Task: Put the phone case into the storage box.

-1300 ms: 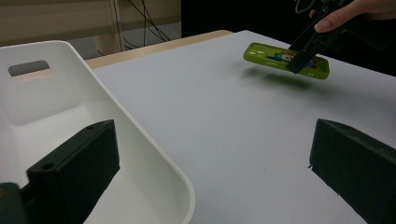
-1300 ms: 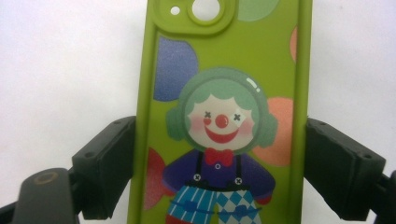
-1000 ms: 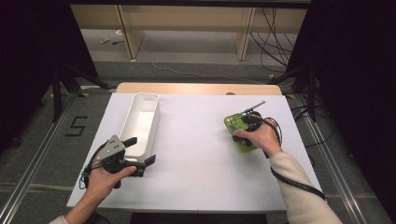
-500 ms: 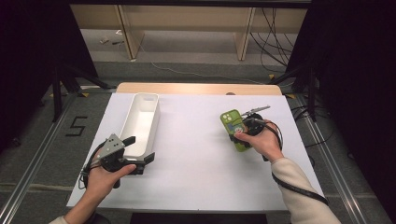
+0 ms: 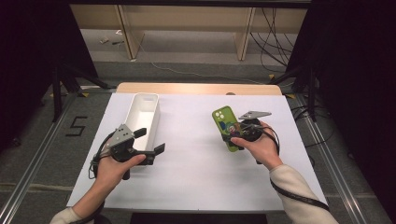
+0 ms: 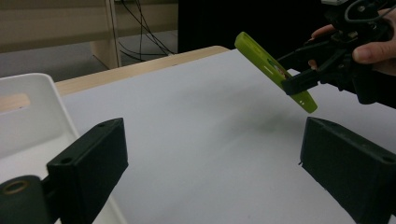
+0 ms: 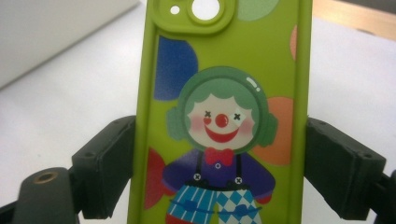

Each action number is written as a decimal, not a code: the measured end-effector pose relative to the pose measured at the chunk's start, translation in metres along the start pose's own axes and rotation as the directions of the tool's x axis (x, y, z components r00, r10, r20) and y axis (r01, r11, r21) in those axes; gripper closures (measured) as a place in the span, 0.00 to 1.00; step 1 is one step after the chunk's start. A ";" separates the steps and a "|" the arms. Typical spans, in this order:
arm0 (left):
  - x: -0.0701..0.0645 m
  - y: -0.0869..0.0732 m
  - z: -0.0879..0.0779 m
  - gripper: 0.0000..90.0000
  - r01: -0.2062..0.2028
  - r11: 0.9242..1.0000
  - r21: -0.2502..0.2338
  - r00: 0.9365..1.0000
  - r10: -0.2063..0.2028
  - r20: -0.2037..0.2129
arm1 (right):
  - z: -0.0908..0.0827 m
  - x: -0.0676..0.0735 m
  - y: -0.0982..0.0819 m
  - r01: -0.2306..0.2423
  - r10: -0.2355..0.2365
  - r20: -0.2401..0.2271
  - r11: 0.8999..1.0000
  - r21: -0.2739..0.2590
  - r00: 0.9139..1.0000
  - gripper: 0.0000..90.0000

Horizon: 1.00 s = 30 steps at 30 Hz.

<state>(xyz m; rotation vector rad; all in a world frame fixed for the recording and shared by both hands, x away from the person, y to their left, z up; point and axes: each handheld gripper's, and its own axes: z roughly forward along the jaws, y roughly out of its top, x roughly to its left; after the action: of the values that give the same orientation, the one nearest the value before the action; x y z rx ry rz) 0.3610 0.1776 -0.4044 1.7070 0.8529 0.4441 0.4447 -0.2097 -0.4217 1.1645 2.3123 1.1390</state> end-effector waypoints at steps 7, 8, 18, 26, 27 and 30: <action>-0.013 0.010 0.025 0.09 -0.013 1.000 0.016 0.999 0.012 0.045 | 0.000 0.013 -0.005 0.036 -0.038 -0.043 0.998 -0.047 0.998 0.18; -0.015 0.011 0.029 0.09 -0.016 1.000 0.020 0.999 0.015 0.053 | 0.000 0.013 -0.005 0.036 -0.038 -0.043 0.998 -0.047 0.998 0.18; -0.026 0.021 0.059 0.09 -0.024 0.999 0.031 0.995 0.021 0.096 | -0.002 0.023 -0.012 0.031 -0.040 -0.076 0.993 -0.116 0.996 0.18; -0.036 0.025 0.084 0.12 -0.010 0.999 0.052 0.992 0.003 0.128 | -0.005 0.030 -0.012 0.031 -0.045 -0.091 0.988 -0.151 0.995 0.18; -0.037 0.026 0.087 0.13 -0.006 0.999 0.052 0.992 -0.001 0.130 | -0.005 0.031 -0.013 0.033 -0.048 -0.092 0.988 -0.154 0.995 0.18; -0.040 0.027 0.095 0.14 -0.002 0.998 0.060 0.991 -0.006 0.134 | -0.005 0.032 -0.013 0.034 -0.050 -0.094 0.986 -0.165 0.994 0.18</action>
<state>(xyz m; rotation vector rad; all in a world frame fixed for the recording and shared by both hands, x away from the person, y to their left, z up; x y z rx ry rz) 0.4071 0.0819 -0.4025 1.7695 0.7772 0.3010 0.4149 -0.1918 -0.4261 1.0164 2.2527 1.3701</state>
